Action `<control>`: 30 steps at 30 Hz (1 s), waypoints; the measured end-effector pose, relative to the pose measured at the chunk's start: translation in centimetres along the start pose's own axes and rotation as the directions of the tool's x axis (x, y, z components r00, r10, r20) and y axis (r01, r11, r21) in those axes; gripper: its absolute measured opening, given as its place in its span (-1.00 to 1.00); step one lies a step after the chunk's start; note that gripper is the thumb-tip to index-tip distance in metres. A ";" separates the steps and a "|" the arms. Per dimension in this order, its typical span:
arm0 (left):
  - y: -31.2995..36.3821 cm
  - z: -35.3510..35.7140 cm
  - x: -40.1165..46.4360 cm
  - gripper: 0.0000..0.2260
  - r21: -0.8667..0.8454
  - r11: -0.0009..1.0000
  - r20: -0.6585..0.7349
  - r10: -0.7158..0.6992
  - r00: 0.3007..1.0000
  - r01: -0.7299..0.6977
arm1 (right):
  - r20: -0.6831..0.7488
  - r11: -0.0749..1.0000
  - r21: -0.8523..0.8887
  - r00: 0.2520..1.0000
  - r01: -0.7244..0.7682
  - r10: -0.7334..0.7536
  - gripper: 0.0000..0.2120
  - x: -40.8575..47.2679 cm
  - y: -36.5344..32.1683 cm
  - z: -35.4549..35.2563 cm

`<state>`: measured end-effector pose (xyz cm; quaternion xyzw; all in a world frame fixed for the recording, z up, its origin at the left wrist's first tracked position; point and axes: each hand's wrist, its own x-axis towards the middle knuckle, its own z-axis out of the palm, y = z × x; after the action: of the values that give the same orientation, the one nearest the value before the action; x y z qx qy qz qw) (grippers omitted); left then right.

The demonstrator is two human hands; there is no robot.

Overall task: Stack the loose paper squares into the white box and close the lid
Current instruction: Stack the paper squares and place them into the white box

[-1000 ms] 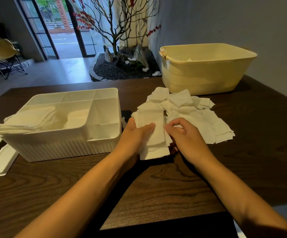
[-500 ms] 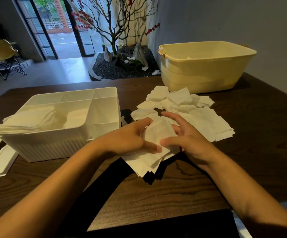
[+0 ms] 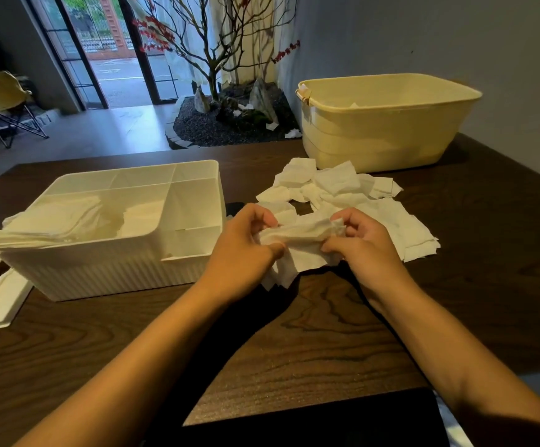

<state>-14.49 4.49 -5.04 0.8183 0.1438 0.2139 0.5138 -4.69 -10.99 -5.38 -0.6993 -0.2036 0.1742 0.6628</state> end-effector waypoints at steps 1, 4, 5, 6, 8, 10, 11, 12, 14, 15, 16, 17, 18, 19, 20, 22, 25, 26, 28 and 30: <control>-0.1 0.4 -0.2 -0.72 -0.036 0.999 -0.043 0.009 0.999 -0.010 | -0.001 1.000 -0.010 1.000 -0.014 0.014 -0.78 0.0 0.2 0.0; 0.2 1.2 -0.5 -0.69 -0.169 0.983 -0.156 0.039 0.987 -0.065 | 0.006 0.995 -0.097 1.000 0.010 -0.009 -0.79 0.1 0.4 0.2; 0.0 1.5 -0.6 -0.66 -0.196 0.978 -0.166 0.034 0.986 -0.067 | 0.006 0.994 -0.105 1.000 0.013 -0.012 -0.78 0.1 0.5 0.2; -0.2 1.8 -0.6 -0.62 -0.207 0.977 -0.160 0.023 0.987 -0.056 | -0.005 0.995 -0.095 1.000 0.005 -0.006 -0.76 0.1 0.6 0.2; -0.9 2.3 -0.7 -0.57 -0.243 0.970 -0.086 -0.047 0.995 0.025 | -0.041 0.998 -0.059 0.999 -0.009 0.006 -0.73 0.2 0.8 0.1; -1.1 2.3 -0.6 -0.57 -0.330 0.940 -0.051 -0.109 0.993 0.086 | -0.066 0.999 -0.044 0.998 0.004 -0.007 -0.71 0.2 0.8 0.0; -1.1 2.1 -0.5 -0.58 -0.349 0.935 -0.079 -0.098 0.992 0.065 | -0.066 0.999 -0.050 0.998 0.017 -0.020 -0.70 0.2 0.8 0.1; -1.1 1.9 -0.4 -0.60 -0.324 0.946 -0.125 -0.066 0.990 0.022 | -0.060 0.997 -0.065 0.998 0.031 -0.035 -0.69 0.1 0.8 0.1; -1.3 1.8 -0.5 -0.63 -0.326 0.945 -0.135 -0.044 0.990 -0.002 | -0.037 0.991 -0.121 0.997 0.059 -0.064 -0.65 -0.1 0.7 0.3; -1.3 1.9 -0.6 -0.63 -0.373 0.927 -0.093 -0.075 0.993 0.035 | -0.026 0.986 -0.152 0.997 0.069 -0.074 -0.63 -0.2 0.7 0.3; -1.4 2.1 -0.9 -0.63 -0.413 0.907 -0.038 -0.108 0.993 0.083 | -0.016 0.981 -0.178 0.997 0.076 -0.080 -0.61 -0.3 0.6 0.4; -1.5 2.3 -1.1 -0.62 -0.444 0.888 0.001 -0.137 0.991 0.123 | -0.007 0.977 -0.199 0.996 0.081 -0.084 -0.59 -0.4 0.6 0.5; -1.4 2.4 -1.3 -0.61 -0.451 0.881 0.008 -0.153 0.988 0.140 | 0.004 0.973 -0.211 0.996 0.092 -0.094 -0.57 -0.5 0.6 0.5; -1.5 2.4 -1.3 -0.60 -0.452 0.880 -0.003 -0.162 0.987 0.143 | 0.012 0.970 -0.213 0.994 0.113 -0.113 -0.57 -0.6 0.6 0.6; -1.4 2.4 -1.3 -0.59 -0.457 0.879 -0.019 -0.166 0.986 0.139 | 0.013 0.969 -0.206 0.990 0.140 -0.140 -0.57 -0.6 0.6 0.7; -1.3 2.2 -1.3 -0.58 -0.525 0.838 -0.020 -0.185 0.983 0.147 | -0.007 0.965 -0.179 0.981 0.190 -0.194 -0.60 -0.7 0.7 0.7; -1.6 2.3 -1.4 -0.56 -0.576 0.804 -0.036 -0.206 0.978 0.148 | 0.024 0.962 -0.197 0.982 0.190 -0.189 -0.59 -0.7 0.8 0.8; -1.6 2.3 -1.5 -0.54 -0.565 0.811 -0.041 -0.211 0.977 0.151 | 0.053 0.959 -0.218 0.984 0.179 -0.172 -0.58 -0.6 0.9 0.8; -1.3 2.3 -1.5 -0.51 -0.541 0.826 -0.042 -0.211 0.977 0.156 | 0.103 0.954 -0.246 0.983 0.172 -0.150 -0.54 -0.7 0.8 0.9; -1.2 2.4 -1.5 -0.52 -0.522 0.842 -0.034 -0.179 0.983 0.135 | 0.126 0.957 -0.229 0.980 0.178 -0.152 -0.48 -0.9 0.6 1.1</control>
<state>-14.63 2.41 -7.36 0.6261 0.1686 0.2350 0.7241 -5.98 -10.55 -6.05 -0.7442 -0.3160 0.1297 0.5740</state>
